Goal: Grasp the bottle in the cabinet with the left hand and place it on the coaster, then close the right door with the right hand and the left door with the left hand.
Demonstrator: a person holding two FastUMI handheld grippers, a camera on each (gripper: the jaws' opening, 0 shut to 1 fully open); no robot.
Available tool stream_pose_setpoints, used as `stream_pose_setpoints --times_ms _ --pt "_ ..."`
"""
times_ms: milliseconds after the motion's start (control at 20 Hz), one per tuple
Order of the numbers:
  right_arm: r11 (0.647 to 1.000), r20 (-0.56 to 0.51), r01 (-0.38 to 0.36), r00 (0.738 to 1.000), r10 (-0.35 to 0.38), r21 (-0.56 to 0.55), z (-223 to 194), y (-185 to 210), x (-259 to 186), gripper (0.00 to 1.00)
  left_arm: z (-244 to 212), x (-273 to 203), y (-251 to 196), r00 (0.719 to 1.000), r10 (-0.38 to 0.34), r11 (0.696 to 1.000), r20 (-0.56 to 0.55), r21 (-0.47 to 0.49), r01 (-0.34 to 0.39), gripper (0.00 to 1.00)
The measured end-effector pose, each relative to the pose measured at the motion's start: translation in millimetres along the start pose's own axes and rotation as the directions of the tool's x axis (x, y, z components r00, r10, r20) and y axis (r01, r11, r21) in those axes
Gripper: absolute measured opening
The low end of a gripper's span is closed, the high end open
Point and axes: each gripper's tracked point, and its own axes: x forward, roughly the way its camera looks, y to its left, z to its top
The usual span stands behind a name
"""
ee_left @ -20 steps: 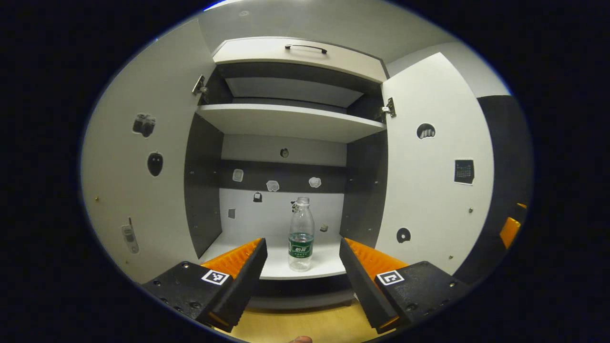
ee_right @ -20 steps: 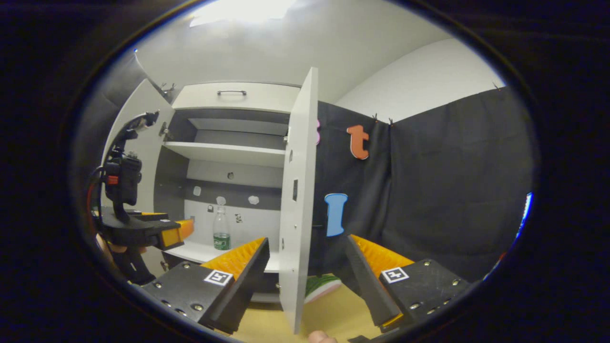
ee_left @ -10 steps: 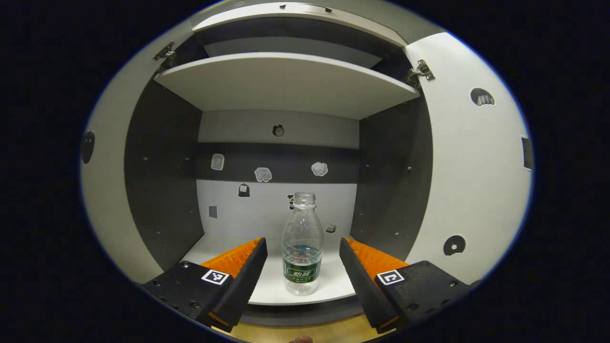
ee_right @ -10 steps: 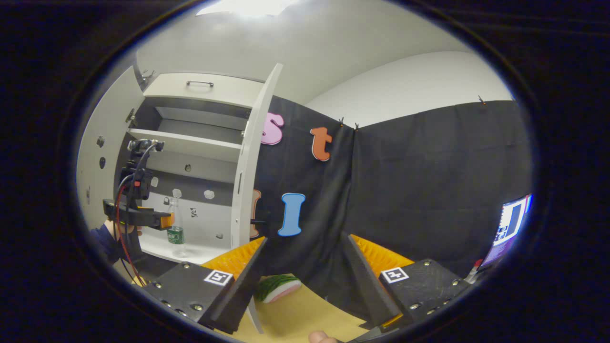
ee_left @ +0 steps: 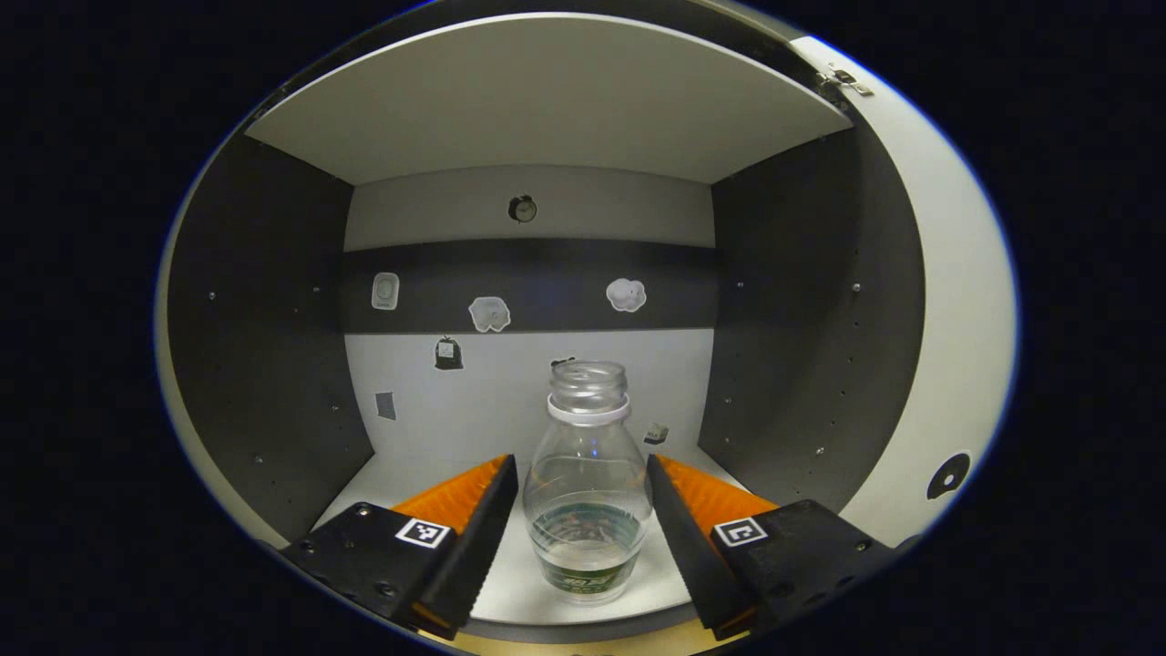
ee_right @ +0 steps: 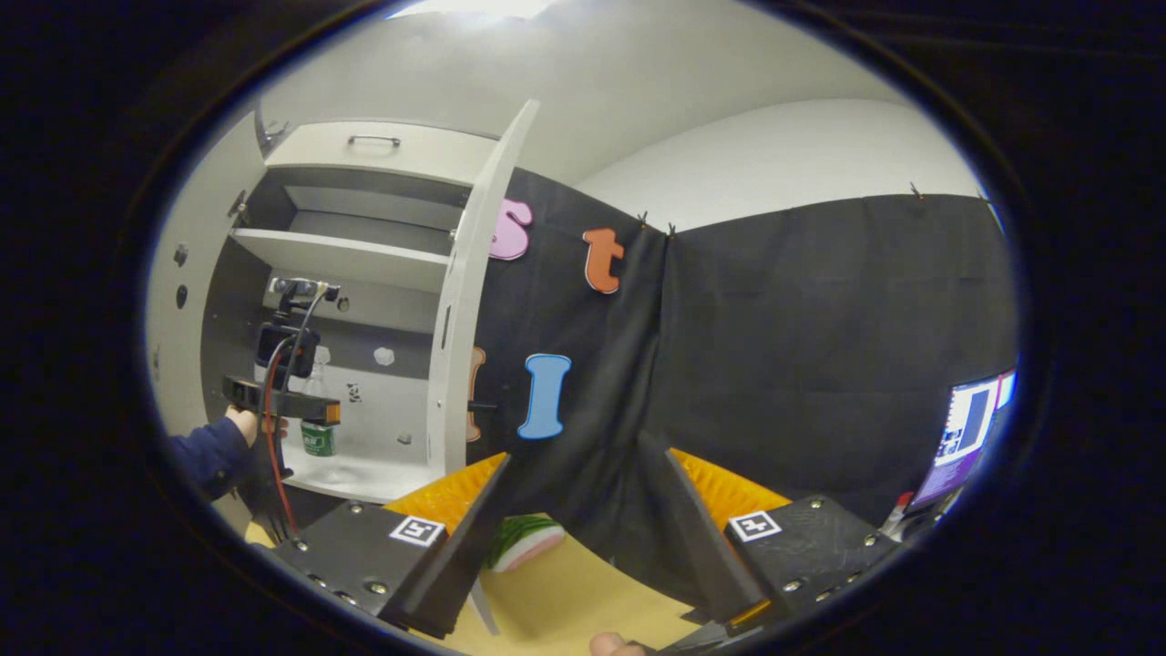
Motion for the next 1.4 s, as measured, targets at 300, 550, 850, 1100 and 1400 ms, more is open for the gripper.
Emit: stream_pose_setpoints --times_ms 300,550,850,1100,1400 --pt "0.999 -0.014 -0.005 1.000 0.006 0.032 -6 0 2 0.96 1 -7 -9 0.997 -0.071 0.997 -0.012 -0.020 0.071 0.77" --pt "0.998 -0.012 -0.034 0.999 0.035 0.050 -6 -1 5 0.98 6 -53 -13 0.987 -0.163 0.983 -0.013 -0.090 0.161 0.75" --pt "0.993 0.015 -0.102 0.995 0.101 0.056 1 3 1 0.98 6 -122 3 0.978 -0.209 0.972 -0.014 -0.109 0.207 0.76" --pt "0.985 0.034 -0.162 0.986 0.160 0.060 10 9 -9 0.96 -25 -170 22 0.980 -0.201 0.976 -0.019 -0.093 0.198 0.75" --pt "0.979 0.064 -0.195 0.979 0.192 0.056 24 4 -21 0.98 -98 -206 32 0.973 -0.216 0.970 -0.077 -0.129 0.205 0.76"
